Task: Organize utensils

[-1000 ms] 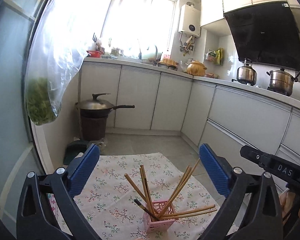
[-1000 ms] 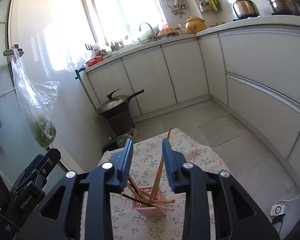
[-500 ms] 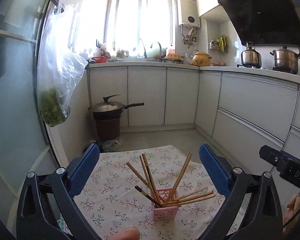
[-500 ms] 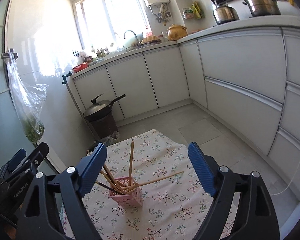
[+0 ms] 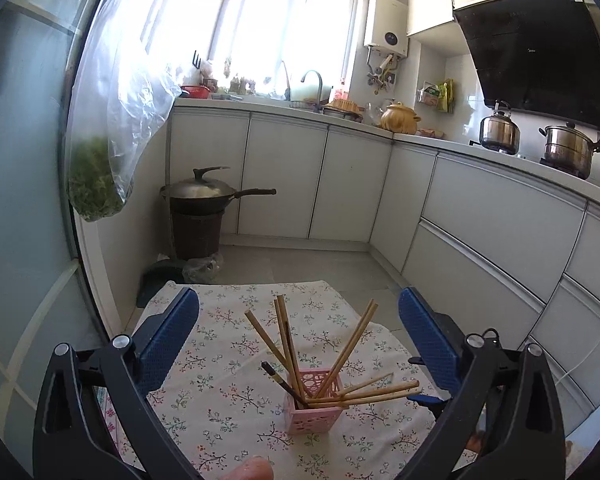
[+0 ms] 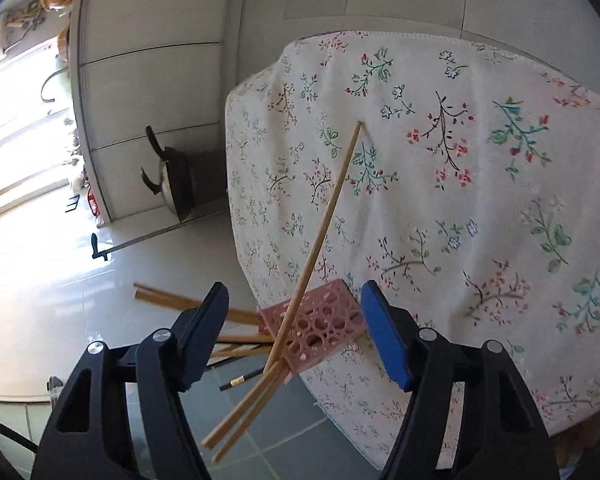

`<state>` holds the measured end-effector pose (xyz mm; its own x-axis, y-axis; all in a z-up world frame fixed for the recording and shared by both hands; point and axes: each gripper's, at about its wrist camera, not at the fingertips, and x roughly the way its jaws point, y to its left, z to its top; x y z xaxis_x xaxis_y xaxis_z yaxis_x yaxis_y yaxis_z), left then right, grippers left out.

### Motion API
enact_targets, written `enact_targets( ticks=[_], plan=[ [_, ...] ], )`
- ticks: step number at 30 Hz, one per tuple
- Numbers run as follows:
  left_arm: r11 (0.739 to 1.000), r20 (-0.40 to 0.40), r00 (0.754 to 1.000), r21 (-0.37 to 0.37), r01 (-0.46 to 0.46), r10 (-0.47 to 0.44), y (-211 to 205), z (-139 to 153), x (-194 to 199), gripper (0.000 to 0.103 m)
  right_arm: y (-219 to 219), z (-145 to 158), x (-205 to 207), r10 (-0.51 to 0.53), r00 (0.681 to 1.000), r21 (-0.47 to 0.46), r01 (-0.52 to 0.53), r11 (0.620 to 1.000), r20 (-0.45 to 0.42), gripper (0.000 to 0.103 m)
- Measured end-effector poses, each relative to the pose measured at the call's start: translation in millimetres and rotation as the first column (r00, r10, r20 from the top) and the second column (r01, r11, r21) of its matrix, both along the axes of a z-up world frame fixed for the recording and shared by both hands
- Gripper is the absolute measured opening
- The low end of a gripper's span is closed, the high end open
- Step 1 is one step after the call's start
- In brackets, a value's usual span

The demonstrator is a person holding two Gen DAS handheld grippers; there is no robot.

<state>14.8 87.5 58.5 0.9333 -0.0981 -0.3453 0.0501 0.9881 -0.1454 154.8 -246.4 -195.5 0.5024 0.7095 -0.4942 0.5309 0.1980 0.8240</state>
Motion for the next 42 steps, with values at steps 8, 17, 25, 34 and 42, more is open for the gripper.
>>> enact_targets(
  ticks=[8,17,25,34,42],
  plan=[
    [0.999,-0.036,0.999,0.034,-0.019,0.021,5.4,-12.8,15.8,0.096,12.2,-62.2,54.2,-0.048,0.989,0.015,0.051,0.999,-0.143,0.049],
    [0.994,-0.023,0.999,0.101,-0.037,0.04,3.2,-17.0,16.4,0.096,-3.1,-60.9,72.0,-0.105,0.991,0.068,0.11,0.992,-0.08,0.006],
    [0.997,0.029,0.997,-0.004,-0.076,0.076,28.0,7.3,-2.9,0.096,-26.9,129.2,11.5,-0.017,0.956,-0.309,0.112,0.945,0.294,0.006],
    [0.975,0.034,0.987,-0.164,-0.152,0.159,70.8,22.8,-17.0,0.096,36.4,293.2,-75.5,0.203,0.809,-0.604,0.221,0.766,0.552,0.006],
    [0.963,0.06,0.98,-0.205,-0.175,0.191,90.4,33.2,-29.4,0.096,131.2,303.5,-92.0,0.369,0.764,-0.753,0.222,0.62,0.529,0.006]
  ],
)
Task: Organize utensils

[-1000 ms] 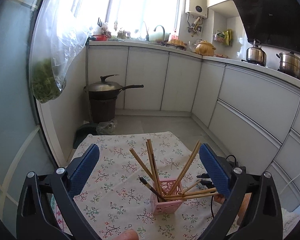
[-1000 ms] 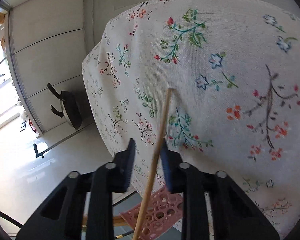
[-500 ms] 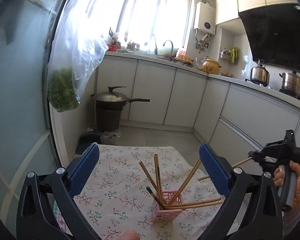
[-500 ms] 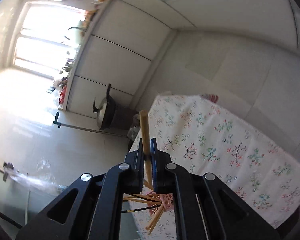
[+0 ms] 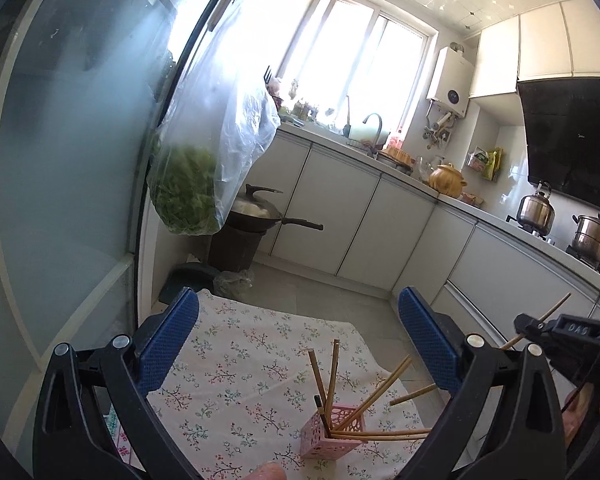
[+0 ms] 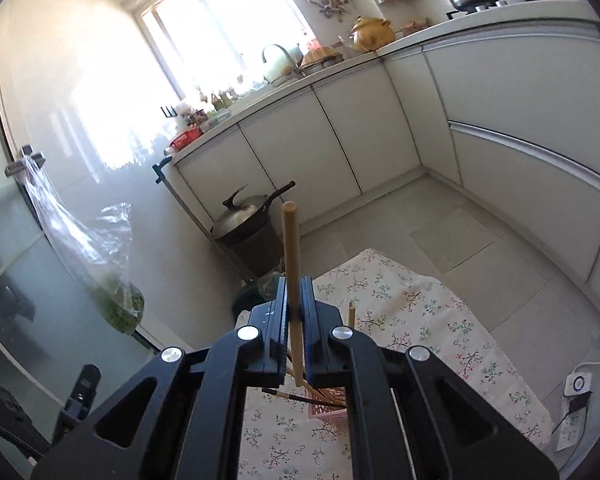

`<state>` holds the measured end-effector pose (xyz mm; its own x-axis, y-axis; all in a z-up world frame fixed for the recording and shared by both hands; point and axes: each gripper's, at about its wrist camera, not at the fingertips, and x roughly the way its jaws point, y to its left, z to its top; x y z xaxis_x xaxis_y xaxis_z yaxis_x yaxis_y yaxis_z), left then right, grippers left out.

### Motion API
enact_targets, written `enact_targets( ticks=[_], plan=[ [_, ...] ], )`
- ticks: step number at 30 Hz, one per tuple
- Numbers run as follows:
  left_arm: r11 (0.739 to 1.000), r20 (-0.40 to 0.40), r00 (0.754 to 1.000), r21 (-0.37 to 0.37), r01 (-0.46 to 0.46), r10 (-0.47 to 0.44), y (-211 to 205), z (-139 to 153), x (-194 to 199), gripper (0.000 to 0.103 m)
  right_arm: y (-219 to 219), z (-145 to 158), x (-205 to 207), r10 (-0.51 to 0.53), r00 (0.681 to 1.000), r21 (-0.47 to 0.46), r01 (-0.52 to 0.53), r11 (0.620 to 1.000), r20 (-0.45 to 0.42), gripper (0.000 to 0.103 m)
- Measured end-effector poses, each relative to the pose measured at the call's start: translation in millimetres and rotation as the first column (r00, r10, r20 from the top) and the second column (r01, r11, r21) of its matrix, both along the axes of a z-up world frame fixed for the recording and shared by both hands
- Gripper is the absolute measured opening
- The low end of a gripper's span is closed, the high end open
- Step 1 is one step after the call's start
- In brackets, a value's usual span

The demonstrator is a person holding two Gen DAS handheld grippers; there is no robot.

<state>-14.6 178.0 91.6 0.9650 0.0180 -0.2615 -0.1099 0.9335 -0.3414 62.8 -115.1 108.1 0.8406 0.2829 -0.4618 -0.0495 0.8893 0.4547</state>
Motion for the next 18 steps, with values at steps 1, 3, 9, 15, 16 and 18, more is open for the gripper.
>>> enact_targets(
  ticks=[1,3,9,15,16,18],
  plan=[
    [1.0,0.002,1.0,-0.004,-0.001,0.001,2.5,0.8,0.0,0.096,7.9,-3.5,1.3,0.0,1.0,-0.02,0.0,1.0,-0.007,0.006],
    [1.0,0.003,1.0,-0.014,-0.002,0.002,6.5,0.4,-0.1,0.096,22.8,-13.5,6.6,0.004,1.0,-0.06,-0.005,0.998,-0.02,0.006],
    [0.999,-0.021,1.0,-0.037,0.007,-0.008,11.0,-4.5,7.6,0.096,53.5,-32.5,16.3,-0.024,1.0,-0.207,0.026,0.978,0.012,0.006],
    [1.0,-0.038,0.999,-0.028,0.009,-0.01,9.7,-8.7,15.7,0.096,64.8,-64.9,34.1,-0.028,0.999,-0.24,0.022,0.971,-0.022,0.006],
    [1.0,-0.044,0.999,-0.025,0.008,-0.009,9.4,-10.1,18.1,0.096,66.5,-73.9,38.4,-0.027,0.999,-0.244,0.02,0.97,-0.025,0.009],
    [1.0,-0.055,0.998,-0.024,0.013,-0.014,7.7,-12.3,20.7,0.096,67.1,-87.7,46.4,-0.022,0.999,-0.229,0.014,0.973,-0.035,0.01]
  ],
)
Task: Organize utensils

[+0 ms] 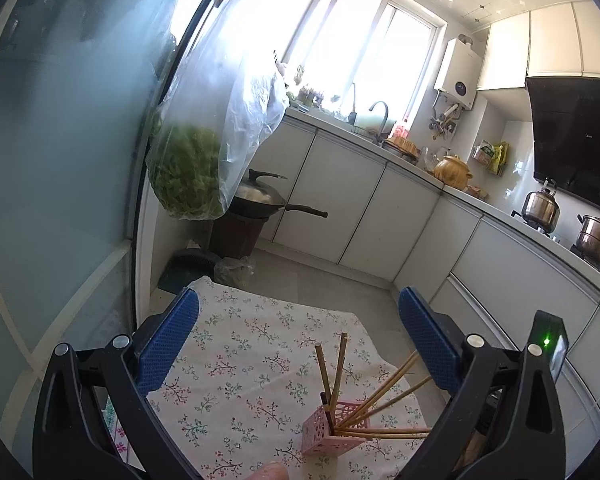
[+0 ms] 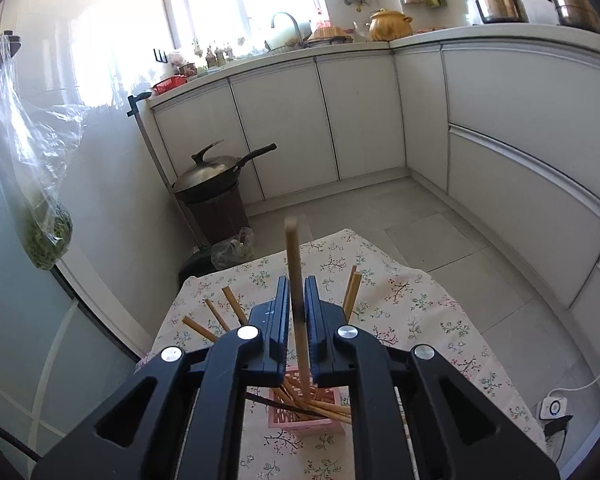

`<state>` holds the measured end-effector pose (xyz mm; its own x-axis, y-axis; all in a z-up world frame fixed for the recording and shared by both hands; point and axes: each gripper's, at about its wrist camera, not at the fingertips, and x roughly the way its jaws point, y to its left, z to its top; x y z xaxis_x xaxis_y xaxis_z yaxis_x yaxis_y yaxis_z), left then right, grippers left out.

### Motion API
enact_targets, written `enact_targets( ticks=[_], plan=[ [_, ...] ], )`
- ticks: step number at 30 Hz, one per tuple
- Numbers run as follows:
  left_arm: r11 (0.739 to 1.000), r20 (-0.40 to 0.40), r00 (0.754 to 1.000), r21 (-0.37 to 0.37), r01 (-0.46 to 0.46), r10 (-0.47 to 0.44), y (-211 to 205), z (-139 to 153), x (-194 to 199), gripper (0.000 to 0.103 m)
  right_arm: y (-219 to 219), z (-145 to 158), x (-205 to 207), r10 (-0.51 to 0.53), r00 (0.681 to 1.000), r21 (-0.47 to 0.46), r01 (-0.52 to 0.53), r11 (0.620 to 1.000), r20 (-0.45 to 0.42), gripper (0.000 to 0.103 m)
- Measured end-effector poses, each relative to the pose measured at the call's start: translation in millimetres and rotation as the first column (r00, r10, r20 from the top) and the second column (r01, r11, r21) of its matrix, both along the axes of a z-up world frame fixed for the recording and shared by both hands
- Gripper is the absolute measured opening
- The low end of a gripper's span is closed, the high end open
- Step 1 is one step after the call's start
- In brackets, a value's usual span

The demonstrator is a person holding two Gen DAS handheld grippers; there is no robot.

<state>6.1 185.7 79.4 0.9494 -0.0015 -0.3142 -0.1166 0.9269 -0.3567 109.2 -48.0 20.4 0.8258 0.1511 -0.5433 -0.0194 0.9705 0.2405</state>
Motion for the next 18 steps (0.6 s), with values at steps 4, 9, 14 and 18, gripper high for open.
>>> enact_targets(
  ticks=[4,9,14,18],
  plan=[
    [1.0,0.01,1.0,0.029,0.008,-0.008,-6.6,2.0,-2.6,0.096,-6.0,-6.2,1.4,0.019,0.999,0.047,-0.018,0.999,-0.031,0.011],
    [0.996,0.001,1.0,0.084,0.019,-0.019,-25.0,2.1,-3.8,0.096,-17.5,23.1,-30.5,0.018,0.999,0.015,-0.019,1.0,0.05,0.014],
    [0.986,0.005,1.0,0.165,0.016,-0.017,-48.7,2.8,-8.8,0.096,-37.5,39.6,-55.4,0.001,0.998,0.03,-0.003,1.0,0.065,0.023],
    [0.974,0.005,1.0,0.226,0.013,-0.014,-68.1,1.8,-13.8,0.096,-58.3,44.2,-79.0,-0.03,0.996,0.062,0.025,0.998,0.079,0.046]
  ],
)
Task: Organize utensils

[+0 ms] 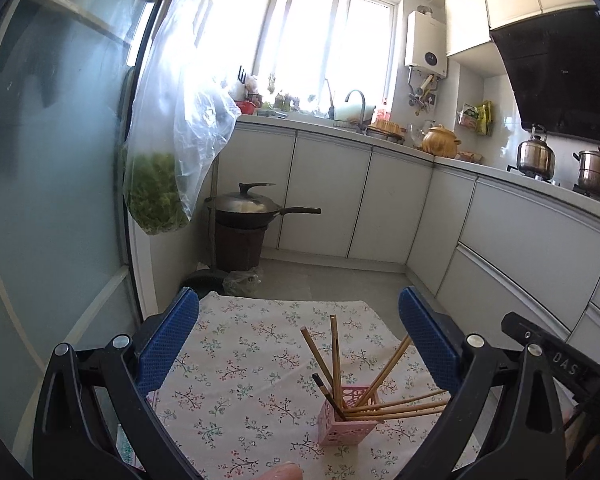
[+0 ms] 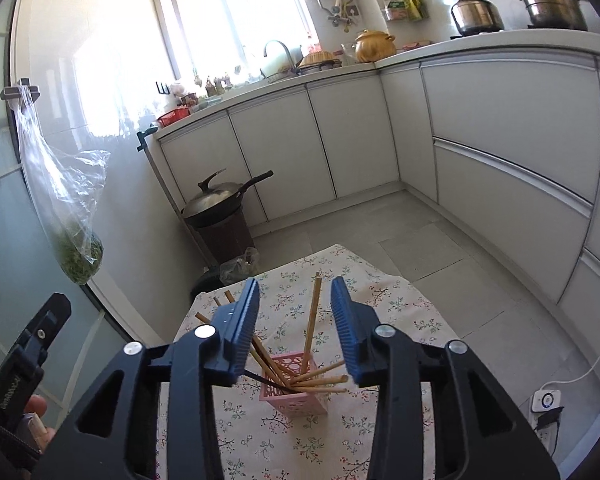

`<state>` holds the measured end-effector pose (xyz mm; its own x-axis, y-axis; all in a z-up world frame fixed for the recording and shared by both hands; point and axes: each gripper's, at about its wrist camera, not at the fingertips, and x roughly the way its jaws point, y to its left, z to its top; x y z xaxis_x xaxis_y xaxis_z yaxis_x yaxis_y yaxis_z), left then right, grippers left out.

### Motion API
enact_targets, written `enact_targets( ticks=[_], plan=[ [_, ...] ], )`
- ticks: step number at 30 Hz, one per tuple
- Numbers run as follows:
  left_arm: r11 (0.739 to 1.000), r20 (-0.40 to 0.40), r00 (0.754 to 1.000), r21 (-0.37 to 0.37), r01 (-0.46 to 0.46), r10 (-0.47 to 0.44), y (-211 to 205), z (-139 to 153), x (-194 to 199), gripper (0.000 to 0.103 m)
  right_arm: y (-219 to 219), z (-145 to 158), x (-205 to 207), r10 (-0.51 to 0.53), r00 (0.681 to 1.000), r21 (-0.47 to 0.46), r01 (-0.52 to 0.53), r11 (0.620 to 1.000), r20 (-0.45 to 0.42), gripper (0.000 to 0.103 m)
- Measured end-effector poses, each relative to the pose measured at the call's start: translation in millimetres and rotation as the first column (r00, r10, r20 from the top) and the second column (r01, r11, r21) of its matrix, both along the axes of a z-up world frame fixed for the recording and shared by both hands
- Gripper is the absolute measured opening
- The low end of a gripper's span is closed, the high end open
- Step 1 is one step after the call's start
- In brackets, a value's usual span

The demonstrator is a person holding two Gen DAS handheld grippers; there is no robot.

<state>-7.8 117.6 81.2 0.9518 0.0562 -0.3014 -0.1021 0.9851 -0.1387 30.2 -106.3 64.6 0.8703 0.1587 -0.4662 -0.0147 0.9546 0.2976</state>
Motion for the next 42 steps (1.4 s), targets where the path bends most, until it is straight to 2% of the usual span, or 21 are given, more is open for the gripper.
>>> enact_targets(
  ticks=[4,5,6,14,19,29,42],
  plan=[
    [0.998,0.003,1.0,0.057,0.011,-0.011,-22.8,-2.1,-5.8,0.096,-18.3,-1.8,-18.2,-0.029,1.0,0.019,0.029,0.999,0.005,0.056],
    [0.998,0.005,1.0,0.067,0.016,-0.016,-27.8,-2.4,-7.2,0.096,-22.5,-2.7,-21.8,-0.038,0.999,0.021,0.038,0.999,0.006,0.063],
    [0.997,0.007,1.0,0.074,0.019,-0.02,-32.3,-2.9,-9.0,0.096,-26.9,-3.7,-25.7,-0.051,0.999,0.023,0.051,0.998,0.011,0.066],
    [0.997,0.034,0.999,0.073,0.015,-0.017,-55.1,-12.7,-13.9,0.096,-47.9,-11.0,-44.2,-0.15,0.988,-0.033,0.151,0.988,0.035,0.096],
    [0.993,-0.001,0.999,0.114,0.037,-0.037,-70.5,-19.6,-8.6,0.096,-50.4,-17.0,-44.5,-0.222,0.974,-0.136,0.227,0.964,0.053,0.096],
    [0.986,-0.027,0.999,0.156,0.051,-0.048,-86.0,-32.6,1.1,0.096,-54.1,-29.1,-40.4,-0.254,0.966,-0.204,0.259,0.944,0.049,0.096],
    [0.984,-0.052,0.997,0.162,0.068,-0.061,-90.1,-39.4,7.8,0.096,-58.5,-35.4,-37.0,-0.254,0.966,-0.204,0.256,0.945,0.035,0.096]
  ],
)
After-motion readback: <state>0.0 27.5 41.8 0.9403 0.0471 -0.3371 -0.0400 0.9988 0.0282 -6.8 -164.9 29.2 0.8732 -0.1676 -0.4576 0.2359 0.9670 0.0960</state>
